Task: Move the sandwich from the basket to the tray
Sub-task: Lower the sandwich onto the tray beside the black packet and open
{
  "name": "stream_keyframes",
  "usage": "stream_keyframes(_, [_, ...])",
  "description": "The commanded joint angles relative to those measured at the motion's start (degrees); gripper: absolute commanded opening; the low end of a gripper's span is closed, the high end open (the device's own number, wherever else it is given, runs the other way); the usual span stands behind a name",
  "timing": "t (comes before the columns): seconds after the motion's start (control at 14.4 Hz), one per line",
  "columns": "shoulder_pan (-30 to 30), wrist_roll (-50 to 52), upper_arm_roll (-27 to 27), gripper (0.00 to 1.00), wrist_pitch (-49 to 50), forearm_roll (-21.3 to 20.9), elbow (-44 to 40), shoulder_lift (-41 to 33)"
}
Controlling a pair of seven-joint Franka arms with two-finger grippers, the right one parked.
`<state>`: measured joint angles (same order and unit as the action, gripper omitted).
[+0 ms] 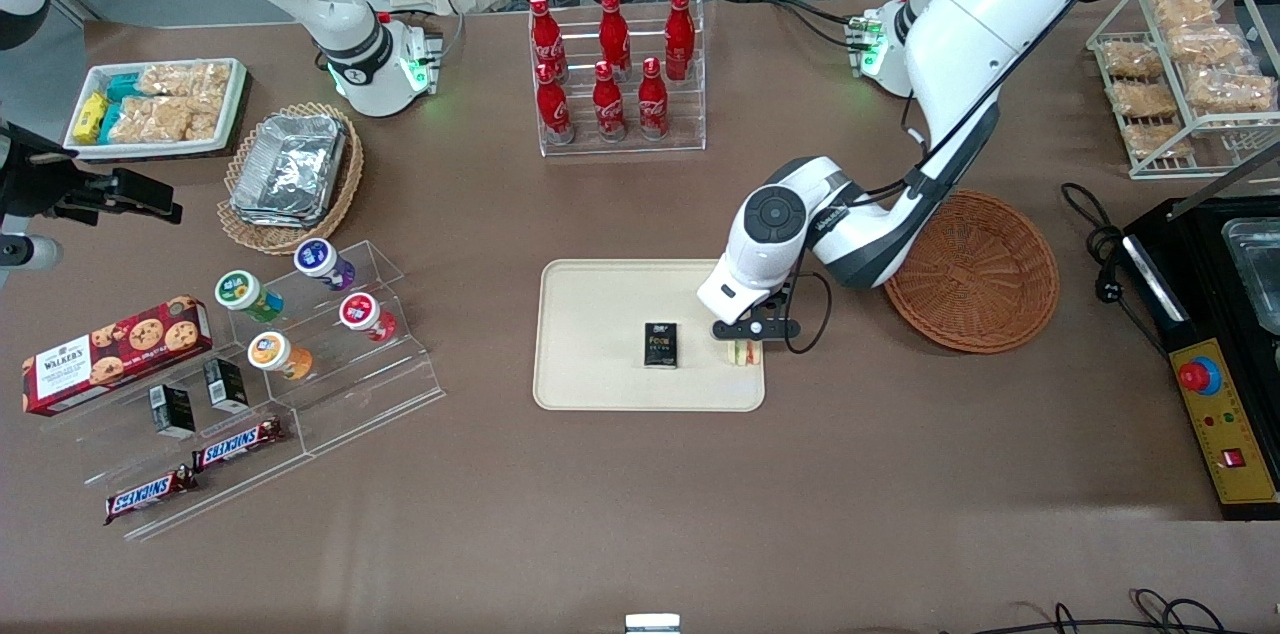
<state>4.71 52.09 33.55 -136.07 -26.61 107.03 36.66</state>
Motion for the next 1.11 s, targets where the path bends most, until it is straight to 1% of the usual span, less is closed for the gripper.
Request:
stream_keyframes(0.0, [0.22,1.52,-0.06,0.18,-0.60,-1.78,-0.77,0.69])
stream_keyframes(0.07, [0.22,1.43,-0.06,0.78,-0.51,-1.87,-1.03,0.69])
stream_keyframes(0.14, [0.22,1.43,-0.06,1.00,-0.51,-1.96,-1.03,0.60])
stream_keyframes(0.56, [-0.66,1.43,-0.06,1.00,1.32,-1.78,-1.12,-1.24])
stream_keyframes(0.97, [-1.28,0.55,0.03,1.00,12.91,-0.90,-6.82,-6.24])
stream_keyframes(1.04, [-2.58,0.55,0.29,1.00,14.85,-0.73,-7.70,-7.21])
